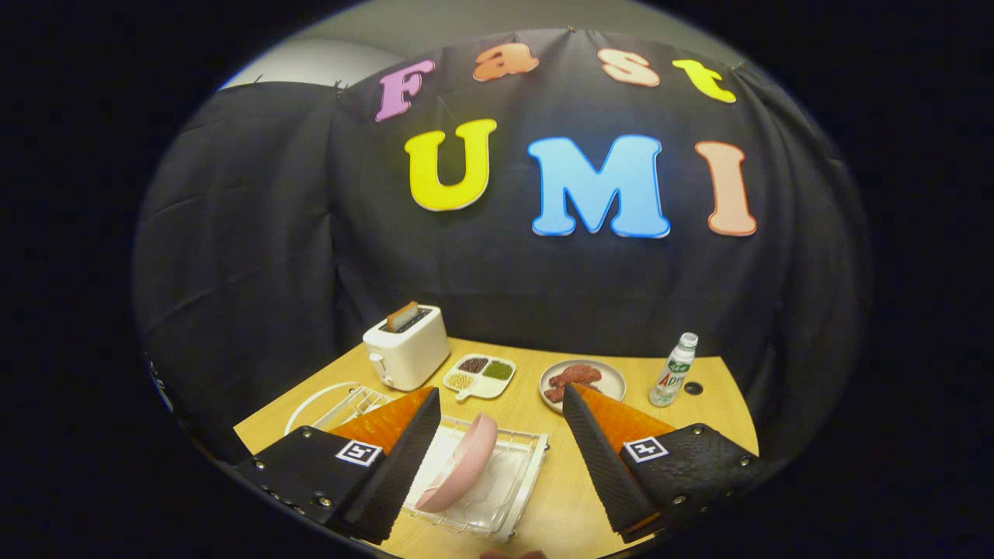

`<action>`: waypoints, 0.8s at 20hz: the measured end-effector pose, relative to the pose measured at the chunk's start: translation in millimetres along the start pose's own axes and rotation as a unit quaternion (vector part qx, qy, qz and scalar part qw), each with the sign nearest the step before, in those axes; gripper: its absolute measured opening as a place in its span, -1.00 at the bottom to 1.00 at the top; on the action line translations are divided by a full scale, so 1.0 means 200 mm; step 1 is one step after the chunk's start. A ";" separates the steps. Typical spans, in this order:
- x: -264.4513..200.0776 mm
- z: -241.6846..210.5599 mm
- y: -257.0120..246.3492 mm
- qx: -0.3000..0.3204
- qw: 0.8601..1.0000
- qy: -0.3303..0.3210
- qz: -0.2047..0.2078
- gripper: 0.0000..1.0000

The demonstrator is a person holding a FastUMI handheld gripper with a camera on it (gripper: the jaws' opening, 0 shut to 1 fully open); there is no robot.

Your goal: Take the plate from the dish rack, then take the spoon from the basket and place it into the plate.

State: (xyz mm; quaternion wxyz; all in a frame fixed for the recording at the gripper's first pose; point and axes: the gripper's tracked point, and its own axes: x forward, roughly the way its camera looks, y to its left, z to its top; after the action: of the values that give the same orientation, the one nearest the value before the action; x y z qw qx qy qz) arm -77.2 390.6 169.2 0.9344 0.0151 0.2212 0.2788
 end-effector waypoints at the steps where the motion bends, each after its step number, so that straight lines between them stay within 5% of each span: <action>1: 0.06 -0.05 0.01 0.009 1.000 0.029 0.004 0.95; 6: 0.27 -0.32 0.04 0.032 0.984 0.175 0.011 0.95; 16: 0.43 -0.74 0.14 0.088 0.913 0.398 0.037 0.94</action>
State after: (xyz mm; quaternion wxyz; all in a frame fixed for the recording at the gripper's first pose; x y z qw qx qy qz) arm -89.3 445.1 5.1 0.7531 -0.0071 0.5974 0.2755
